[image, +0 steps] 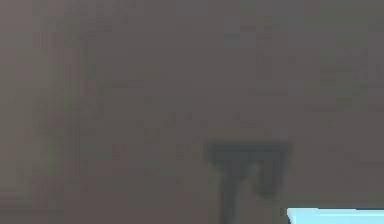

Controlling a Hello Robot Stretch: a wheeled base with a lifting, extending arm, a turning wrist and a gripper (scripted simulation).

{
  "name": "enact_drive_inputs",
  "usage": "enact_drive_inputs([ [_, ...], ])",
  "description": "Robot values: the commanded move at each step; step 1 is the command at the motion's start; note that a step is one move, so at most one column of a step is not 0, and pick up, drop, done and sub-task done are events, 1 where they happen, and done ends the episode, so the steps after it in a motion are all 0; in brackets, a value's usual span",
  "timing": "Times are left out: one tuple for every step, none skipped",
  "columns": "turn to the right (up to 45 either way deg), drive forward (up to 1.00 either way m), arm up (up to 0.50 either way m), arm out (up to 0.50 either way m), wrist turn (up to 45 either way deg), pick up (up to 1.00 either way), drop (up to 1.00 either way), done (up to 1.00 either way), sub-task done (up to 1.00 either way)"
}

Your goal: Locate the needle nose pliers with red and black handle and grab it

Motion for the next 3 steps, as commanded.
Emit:
enact_drive_inputs([
  [-12.0, 0.00, 0.00, 0.00, 0.0, 0.00, 0.00, 0.00, 0.00],
  [45.0, 0.00, 0.00, 0.00, 0.0, 0.00, 0.00, 0.00, 0.00],
  [45.0, 0.00, 0.00, 0.00, 0.0, 0.00, 0.00, 0.00, 0.00],
])
